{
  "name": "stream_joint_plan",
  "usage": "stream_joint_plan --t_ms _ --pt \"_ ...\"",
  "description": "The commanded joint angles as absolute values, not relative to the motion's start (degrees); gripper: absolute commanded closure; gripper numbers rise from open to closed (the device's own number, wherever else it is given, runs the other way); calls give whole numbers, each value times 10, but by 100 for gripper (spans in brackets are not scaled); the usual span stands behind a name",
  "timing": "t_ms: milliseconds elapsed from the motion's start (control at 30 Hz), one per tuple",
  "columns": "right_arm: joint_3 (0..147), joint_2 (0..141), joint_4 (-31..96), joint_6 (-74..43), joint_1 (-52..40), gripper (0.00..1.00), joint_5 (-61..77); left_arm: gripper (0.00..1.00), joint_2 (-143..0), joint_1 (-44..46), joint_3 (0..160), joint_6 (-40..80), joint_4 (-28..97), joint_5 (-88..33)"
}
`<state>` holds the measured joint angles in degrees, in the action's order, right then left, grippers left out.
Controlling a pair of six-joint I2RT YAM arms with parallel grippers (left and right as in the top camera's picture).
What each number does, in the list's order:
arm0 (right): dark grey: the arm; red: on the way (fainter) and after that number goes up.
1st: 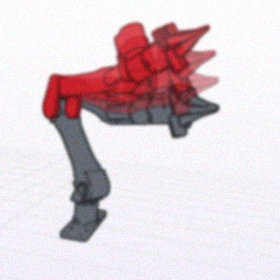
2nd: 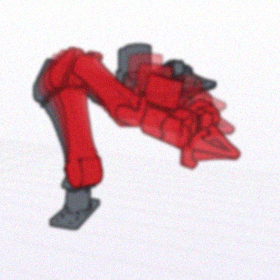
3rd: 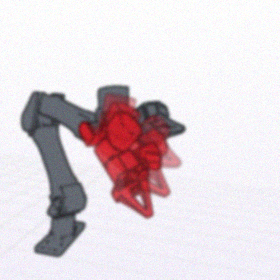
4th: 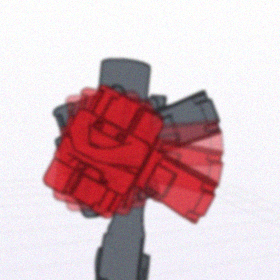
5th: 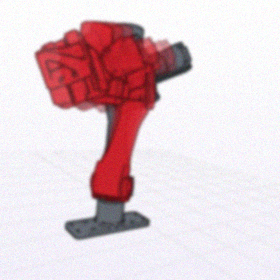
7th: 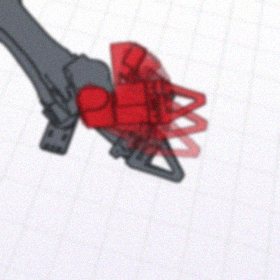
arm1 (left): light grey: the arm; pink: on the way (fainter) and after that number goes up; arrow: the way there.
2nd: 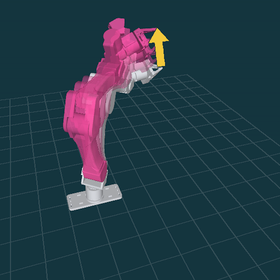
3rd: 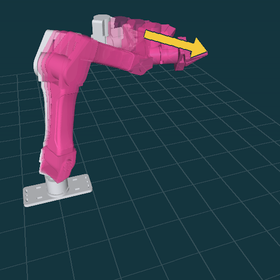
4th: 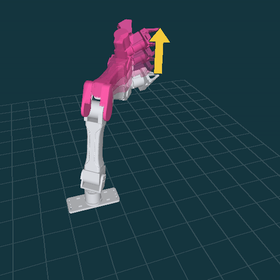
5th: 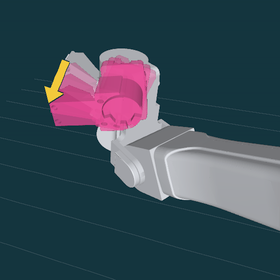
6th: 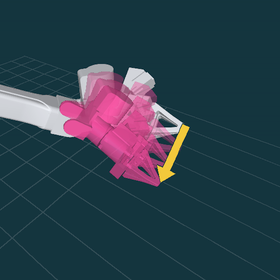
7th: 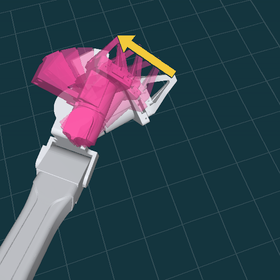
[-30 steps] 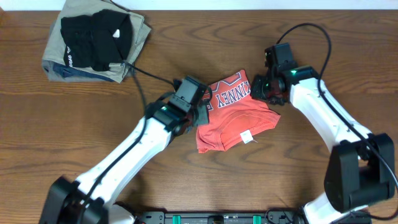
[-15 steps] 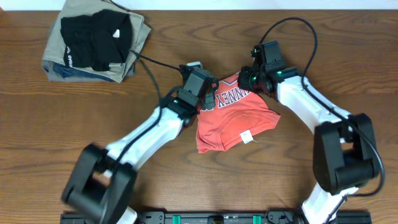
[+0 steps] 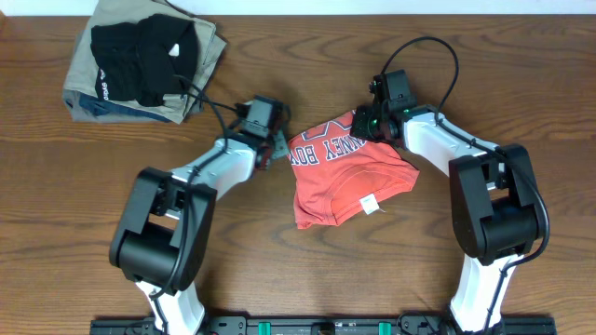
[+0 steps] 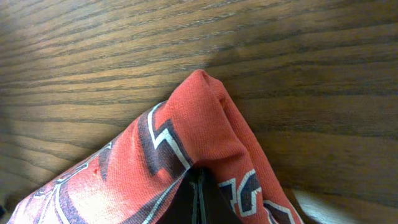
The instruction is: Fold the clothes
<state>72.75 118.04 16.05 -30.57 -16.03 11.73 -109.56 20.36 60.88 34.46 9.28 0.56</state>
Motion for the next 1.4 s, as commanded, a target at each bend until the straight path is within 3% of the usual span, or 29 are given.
stream_joint_plan --t_ms 0,200,267,300,400,433,467,533,667,933,1100,1367 --pt "722 1202 187 -309 -144 99 92 94 -1099 177 602 337 129 6" --pt "722 1134 249 -308 -123 98 92 93 -1013 169 603 337 199 4" --pt "722 1099 276 -308 -116 89 91 94 -974 172 603 337 222 4" --pt "722 1082 289 -308 -113 75 92 91 -957 172 603 337 232 4" --pt "722 1032 324 -308 -104 1 88 34 -906 172 603 337 258 4" --pt "722 1016 335 -308 -100 1 81 18 -892 172 603 337 262 4" --pt "722 1006 343 -308 -96 1 75 9 -881 172 603 334 263 1" --pt "722 988 359 -308 -88 1 51 2 -867 172 603 288 253 -43" --pt "722 980 397 -308 -67 1 -45 2 -869 172 604 160 215 -204" --pt "722 981 418 -295 -23 1 -256 2 -891 172 666 54 237 -255" --pt "722 981 418 -295 -9 1 -250 3 -945 172 724 -15 257 -266" --pt "722 981 418 -295 -10 1 -250 2 -1045 172 742 -32 212 -277"
